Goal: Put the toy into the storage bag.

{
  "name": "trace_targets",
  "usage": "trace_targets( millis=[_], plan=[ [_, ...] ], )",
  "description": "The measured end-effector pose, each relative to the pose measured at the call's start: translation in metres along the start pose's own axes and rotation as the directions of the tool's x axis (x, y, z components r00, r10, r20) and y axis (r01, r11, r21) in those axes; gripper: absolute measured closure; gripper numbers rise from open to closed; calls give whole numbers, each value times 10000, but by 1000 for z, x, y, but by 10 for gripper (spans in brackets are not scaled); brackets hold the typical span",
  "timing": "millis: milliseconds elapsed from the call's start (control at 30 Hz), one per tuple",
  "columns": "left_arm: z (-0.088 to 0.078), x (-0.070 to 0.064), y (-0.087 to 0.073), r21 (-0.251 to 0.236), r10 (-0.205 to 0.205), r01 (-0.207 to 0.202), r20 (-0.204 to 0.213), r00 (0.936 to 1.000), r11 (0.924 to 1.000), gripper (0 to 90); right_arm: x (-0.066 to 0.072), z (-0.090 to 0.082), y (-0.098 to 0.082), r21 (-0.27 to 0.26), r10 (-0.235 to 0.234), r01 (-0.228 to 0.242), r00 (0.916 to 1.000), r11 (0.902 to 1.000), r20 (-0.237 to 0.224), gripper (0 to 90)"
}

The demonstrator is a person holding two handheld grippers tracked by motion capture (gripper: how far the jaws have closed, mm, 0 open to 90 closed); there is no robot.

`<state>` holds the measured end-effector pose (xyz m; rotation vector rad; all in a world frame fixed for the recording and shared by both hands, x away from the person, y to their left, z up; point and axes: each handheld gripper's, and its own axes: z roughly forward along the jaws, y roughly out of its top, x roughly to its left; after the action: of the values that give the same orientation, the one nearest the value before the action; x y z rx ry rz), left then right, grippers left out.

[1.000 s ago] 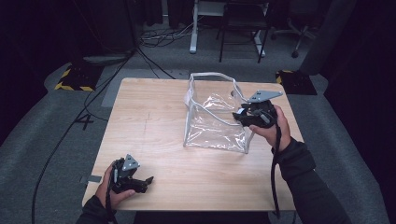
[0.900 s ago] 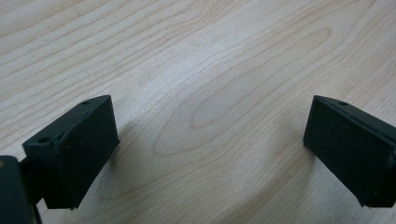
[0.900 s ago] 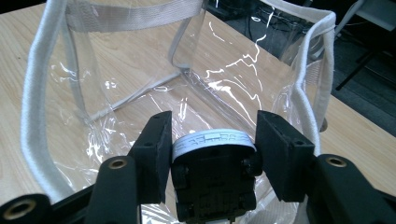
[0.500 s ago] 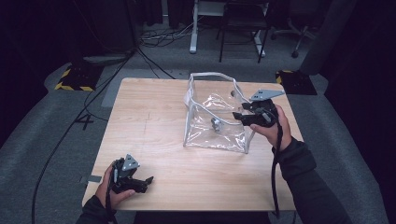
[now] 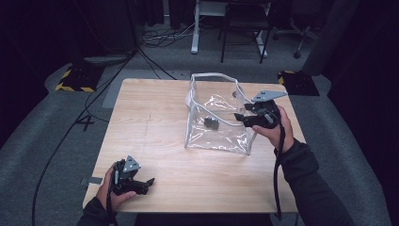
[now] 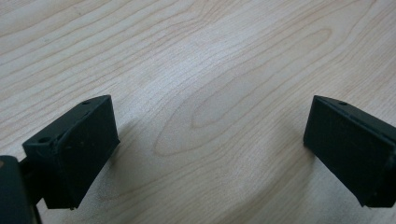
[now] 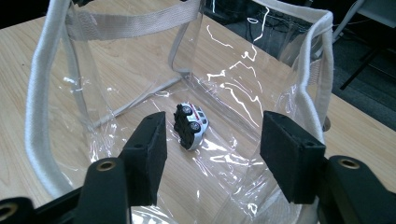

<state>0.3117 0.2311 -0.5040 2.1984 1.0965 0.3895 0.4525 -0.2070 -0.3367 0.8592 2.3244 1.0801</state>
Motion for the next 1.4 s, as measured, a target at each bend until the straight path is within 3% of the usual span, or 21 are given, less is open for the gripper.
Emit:
trace_targets(
  millis=[800, 967, 1167, 1400],
  plan=[
    [0, 0, 0, 1, 6, -6, -1, 10000, 10000, 33, -8, -30, -2, -1022, -19, 18, 10000, 9948, -11, 248],
    [0, 0, 0, -5, -1, 1, -3, 10000, 10000, 33, -9, -35, -4, -1101, 144, -148, 9999, 9938, -44, 244],
    [0, 0, 0, -4, -4, 4, -3, 10000, 10000, 33, -9, -42, -8, -1213, -173, 182, 9998, 9925, 82, 241],
    [0, 0, 0, 1, 3, -3, -1, 10000, 10000, 33, -9, -48, -14, -1333, -238, 244, 9997, 9908, 63, 250]
  ],
)
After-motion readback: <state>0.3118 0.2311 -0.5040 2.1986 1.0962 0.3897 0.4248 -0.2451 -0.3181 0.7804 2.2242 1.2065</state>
